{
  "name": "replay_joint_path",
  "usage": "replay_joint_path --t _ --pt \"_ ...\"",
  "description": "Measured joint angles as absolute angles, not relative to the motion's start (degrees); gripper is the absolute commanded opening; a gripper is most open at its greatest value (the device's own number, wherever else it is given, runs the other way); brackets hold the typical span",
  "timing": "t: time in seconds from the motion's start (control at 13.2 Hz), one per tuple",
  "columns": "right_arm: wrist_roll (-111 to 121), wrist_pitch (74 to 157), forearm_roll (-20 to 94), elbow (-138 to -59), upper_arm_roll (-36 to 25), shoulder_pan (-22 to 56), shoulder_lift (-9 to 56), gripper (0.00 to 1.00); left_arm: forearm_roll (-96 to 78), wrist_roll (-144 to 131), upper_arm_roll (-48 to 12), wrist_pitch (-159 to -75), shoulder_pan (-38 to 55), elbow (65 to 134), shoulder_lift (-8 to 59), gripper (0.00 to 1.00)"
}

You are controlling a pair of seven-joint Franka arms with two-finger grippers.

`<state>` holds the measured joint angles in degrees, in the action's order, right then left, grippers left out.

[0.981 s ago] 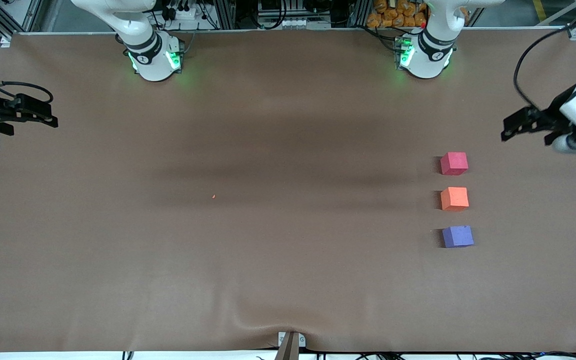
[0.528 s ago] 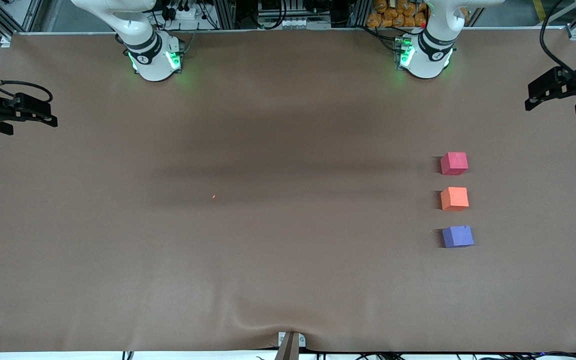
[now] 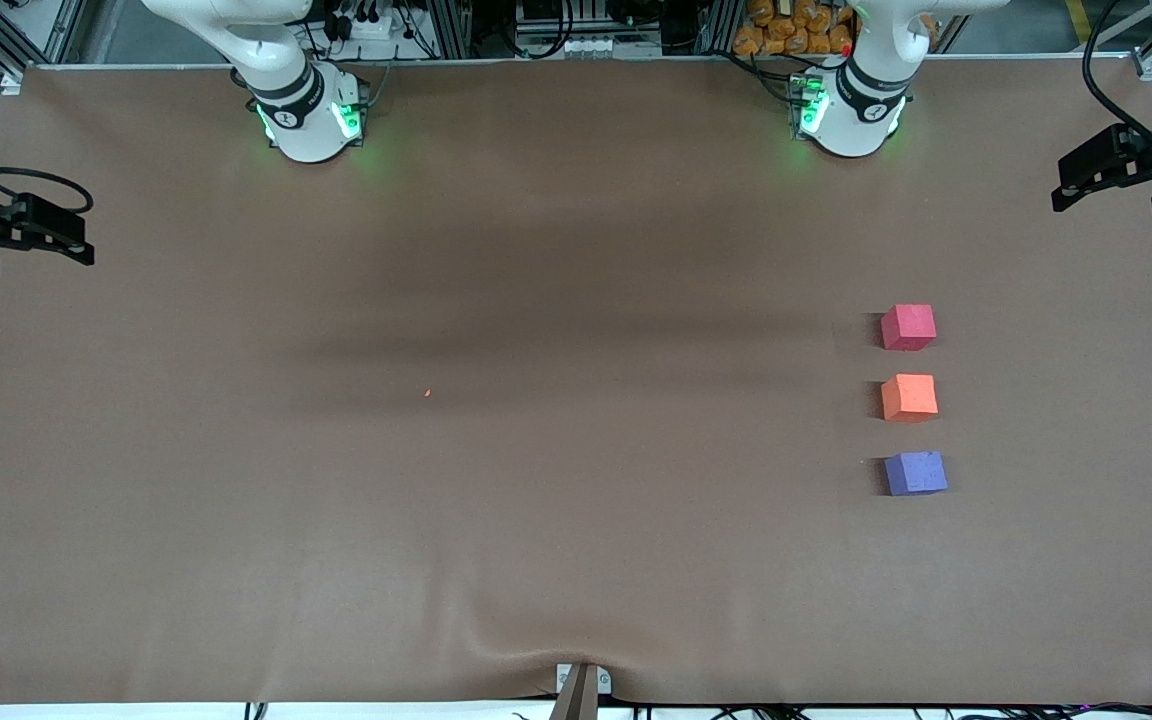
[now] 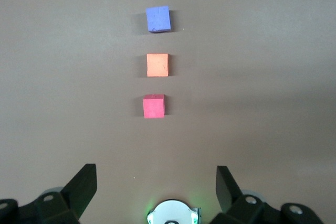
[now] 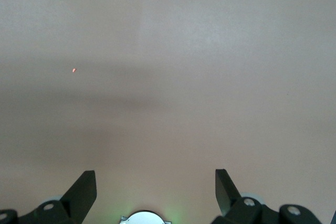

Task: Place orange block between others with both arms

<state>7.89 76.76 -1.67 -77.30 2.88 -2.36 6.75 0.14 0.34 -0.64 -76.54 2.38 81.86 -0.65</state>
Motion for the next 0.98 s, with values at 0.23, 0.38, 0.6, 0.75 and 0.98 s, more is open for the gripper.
replay_joint_path --t 0.23,0.38,0.6,0.75,0.98 --pt "7.88 76.13 -1.66 -77.66 2.88 -2.36 5.78 1.00 0.14 0.18 -0.86 -75.87 2.39 81.86 -0.65 1.00" --pt "7.88 74.42 -1.61 -77.70 2.85 -2.36 4.88 1.00 0.14 0.03 -1.07 -75.83 2.38 81.86 -0.65 1.00" --pt "7.84 73.26 -0.39 -77.80 1.30 -2.34 3.93 1.00 0.14 -0.55 -1.78 -75.79 2.39 81.89 -0.65 1.00" --pt "7.85 73.24 0.12 -77.87 0.47 -2.34 3.87 1.00 0.14 -0.67 -1.94 -75.79 2.40 81.95 -0.65 1.00" --pt "7.85 73.25 0.38 -77.88 0.43 -2.25 3.82 1.00 0.14 -0.68 -1.96 -75.79 2.40 82.02 -0.65 1.00"
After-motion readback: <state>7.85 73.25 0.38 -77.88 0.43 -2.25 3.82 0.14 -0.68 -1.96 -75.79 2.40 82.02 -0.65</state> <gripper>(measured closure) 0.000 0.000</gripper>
